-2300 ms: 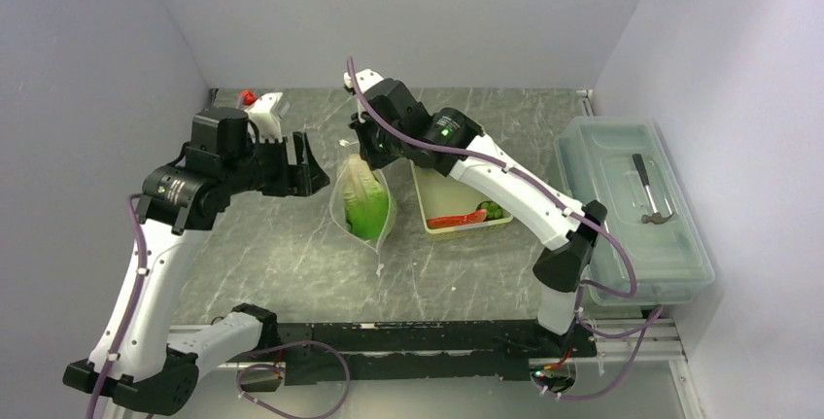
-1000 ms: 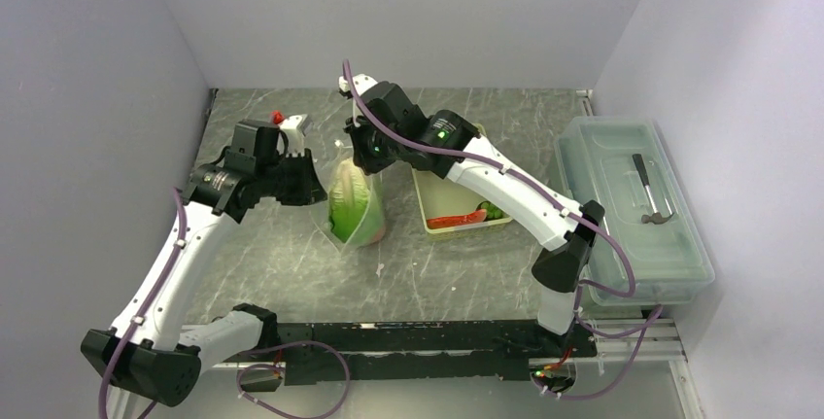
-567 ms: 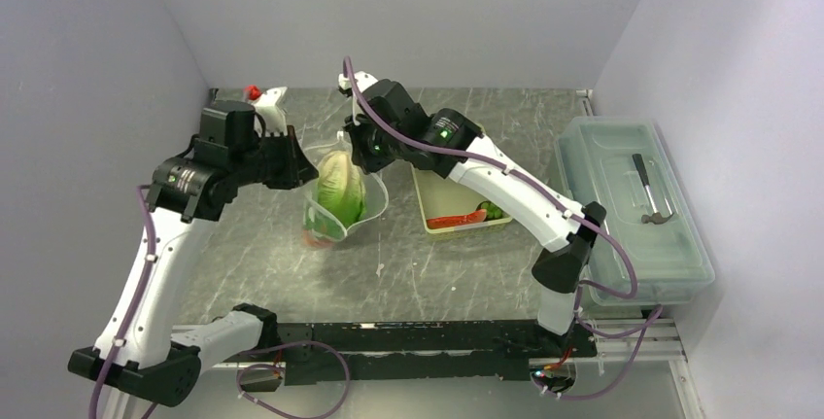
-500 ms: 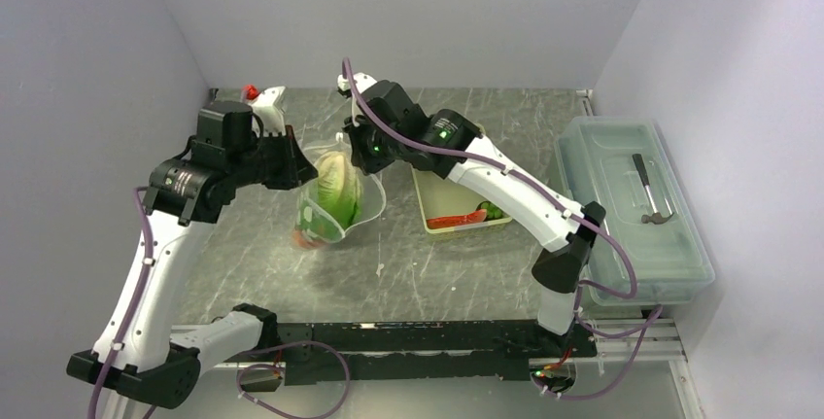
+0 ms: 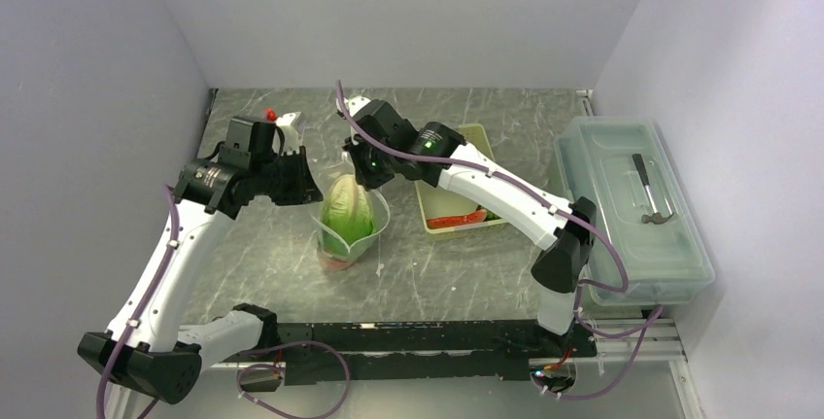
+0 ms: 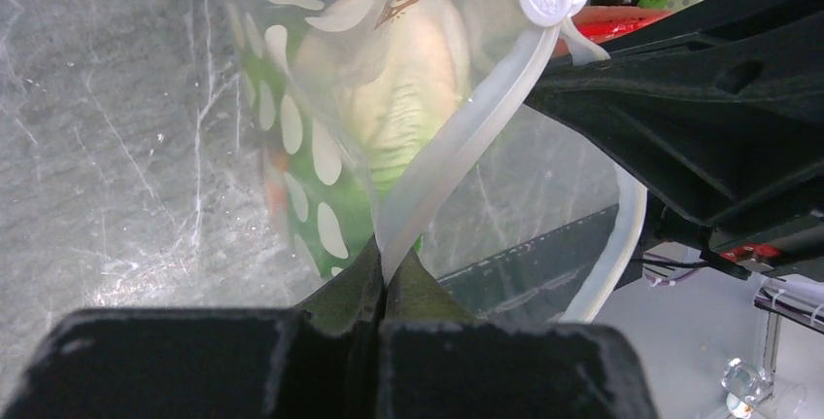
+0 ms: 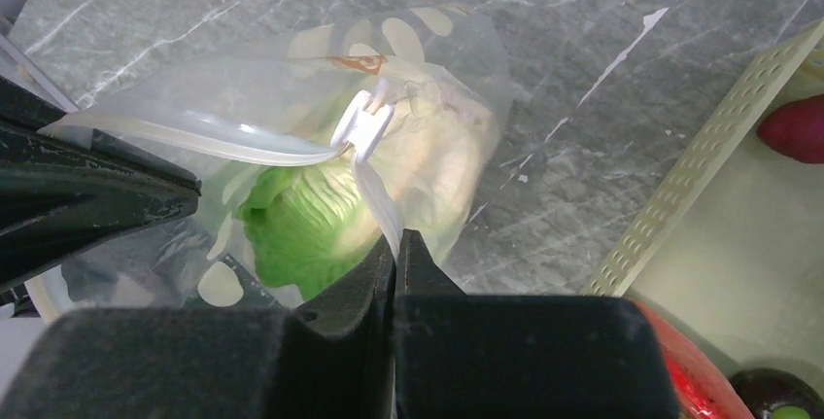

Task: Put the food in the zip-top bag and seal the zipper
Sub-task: Adjust the zipper food storage bag at the center of the board, then adjust the fake vegetable in the zipper food storage bag.

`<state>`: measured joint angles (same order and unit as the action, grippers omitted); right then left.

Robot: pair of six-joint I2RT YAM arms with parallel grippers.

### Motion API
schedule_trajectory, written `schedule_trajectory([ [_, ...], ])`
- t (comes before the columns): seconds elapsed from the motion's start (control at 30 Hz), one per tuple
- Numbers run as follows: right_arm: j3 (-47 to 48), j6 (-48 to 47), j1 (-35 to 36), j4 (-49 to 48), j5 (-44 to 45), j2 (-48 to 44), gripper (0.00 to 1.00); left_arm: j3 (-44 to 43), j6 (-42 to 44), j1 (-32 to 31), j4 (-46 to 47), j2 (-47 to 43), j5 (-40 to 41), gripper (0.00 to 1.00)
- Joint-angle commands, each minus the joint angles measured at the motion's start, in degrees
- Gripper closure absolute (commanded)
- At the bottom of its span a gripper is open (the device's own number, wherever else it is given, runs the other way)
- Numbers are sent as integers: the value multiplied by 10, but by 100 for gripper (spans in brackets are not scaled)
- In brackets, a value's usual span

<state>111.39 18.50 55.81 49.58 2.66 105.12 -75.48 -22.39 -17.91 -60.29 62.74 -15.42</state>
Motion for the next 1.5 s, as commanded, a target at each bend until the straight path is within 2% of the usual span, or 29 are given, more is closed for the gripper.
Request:
schedule_trajectory([
  [0.0,-2,12,0,-35,9,-14,94,0,-14,2,35,-6,-21,100],
  [0.07,4,13,0,-34,20,-20,78,0,-14,2,36,-6,-23,100],
  [0.13,12,11,0,-34,31,-25,70,0,-14,2,36,-5,-24,100],
  [0.27,41,11,0,-23,45,-32,62,5,-15,2,37,-4,-22,100],
  [0.37,57,12,1,-15,47,-37,60,6,-17,2,37,-3,-18,100],
  [0.47,57,17,6,-18,42,-49,65,3,-17,2,33,1,-14,100],
  [0.57,46,22,14,-26,31,-62,88,-1,-16,2,30,5,-9,100],
  [0.63,32,28,17,-34,22,-68,100,-3,-16,2,29,8,-9,100],
  [0.93,-31,39,21,-69,-16,-71,100,-12,-19,2,28,17,-13,100],
  [1.17,-64,54,22,-112,-46,-37,100,-20,-18,2,26,20,-21,100],
  [1.47,-102,64,22,-179,3,22,100,-31,-14,2,21,27,-38,100],
])
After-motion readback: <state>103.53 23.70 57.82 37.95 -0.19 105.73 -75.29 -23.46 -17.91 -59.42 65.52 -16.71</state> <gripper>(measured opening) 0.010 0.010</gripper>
